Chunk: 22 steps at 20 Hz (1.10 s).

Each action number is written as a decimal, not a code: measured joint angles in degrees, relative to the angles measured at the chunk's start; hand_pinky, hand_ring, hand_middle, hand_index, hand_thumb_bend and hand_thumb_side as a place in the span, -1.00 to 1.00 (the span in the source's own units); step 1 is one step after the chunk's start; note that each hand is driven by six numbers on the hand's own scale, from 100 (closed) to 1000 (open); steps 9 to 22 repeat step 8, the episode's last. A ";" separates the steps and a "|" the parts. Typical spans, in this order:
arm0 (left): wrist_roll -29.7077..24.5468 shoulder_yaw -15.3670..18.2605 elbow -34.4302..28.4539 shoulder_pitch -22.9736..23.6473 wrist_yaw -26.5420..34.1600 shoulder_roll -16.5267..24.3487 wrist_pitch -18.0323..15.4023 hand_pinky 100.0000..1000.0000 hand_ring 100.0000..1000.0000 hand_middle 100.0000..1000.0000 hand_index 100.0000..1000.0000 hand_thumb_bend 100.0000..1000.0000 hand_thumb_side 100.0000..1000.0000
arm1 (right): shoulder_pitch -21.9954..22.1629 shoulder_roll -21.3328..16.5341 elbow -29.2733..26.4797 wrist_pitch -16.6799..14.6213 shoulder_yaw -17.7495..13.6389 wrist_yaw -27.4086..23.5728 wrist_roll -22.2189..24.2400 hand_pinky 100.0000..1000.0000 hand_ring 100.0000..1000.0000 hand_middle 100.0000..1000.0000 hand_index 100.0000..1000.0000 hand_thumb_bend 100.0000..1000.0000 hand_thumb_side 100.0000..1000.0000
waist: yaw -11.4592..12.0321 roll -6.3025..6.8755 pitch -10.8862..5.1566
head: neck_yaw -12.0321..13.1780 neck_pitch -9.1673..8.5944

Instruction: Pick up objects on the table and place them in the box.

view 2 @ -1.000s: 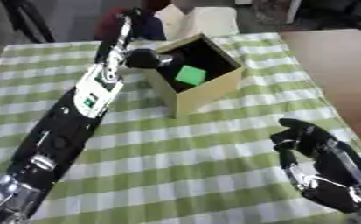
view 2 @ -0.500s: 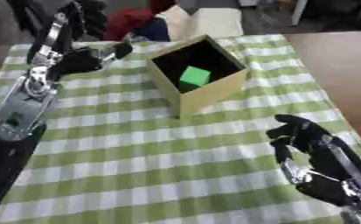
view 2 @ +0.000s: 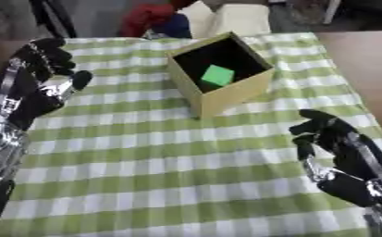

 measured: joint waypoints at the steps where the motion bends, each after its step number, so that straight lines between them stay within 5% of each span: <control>1: 0.09 0.06 0.00 0.94 0.01 -0.59 -0.15 0.22 0.15 0.05 0.45 0.37 -0.55 | -0.02 0.01 0.00 0.03 -0.01 0.00 -0.05 0.34 0.49 0.16 0.73 -1.00 -0.64 | 0.00 -0.02 0.00 | 0.13 0.04; 8: 0.12 0.51 0.01 4.67 0.05 -3.06 -1.43 0.22 0.14 0.05 0.45 0.36 -0.53 | -0.02 0.10 0.03 0.25 -0.31 0.00 -0.34 0.34 0.49 0.16 0.73 -1.00 -0.64 | 0.32 -0.02 0.04 | 0.67 0.48; 22: 0.12 0.51 0.01 4.67 0.05 -3.06 -1.43 0.22 0.14 0.05 0.45 0.36 -0.53 | -0.02 0.10 0.03 0.25 -0.31 0.00 -0.34 0.34 0.49 0.16 0.73 -1.00 -0.64 | 0.32 -0.02 0.04 | 0.67 0.48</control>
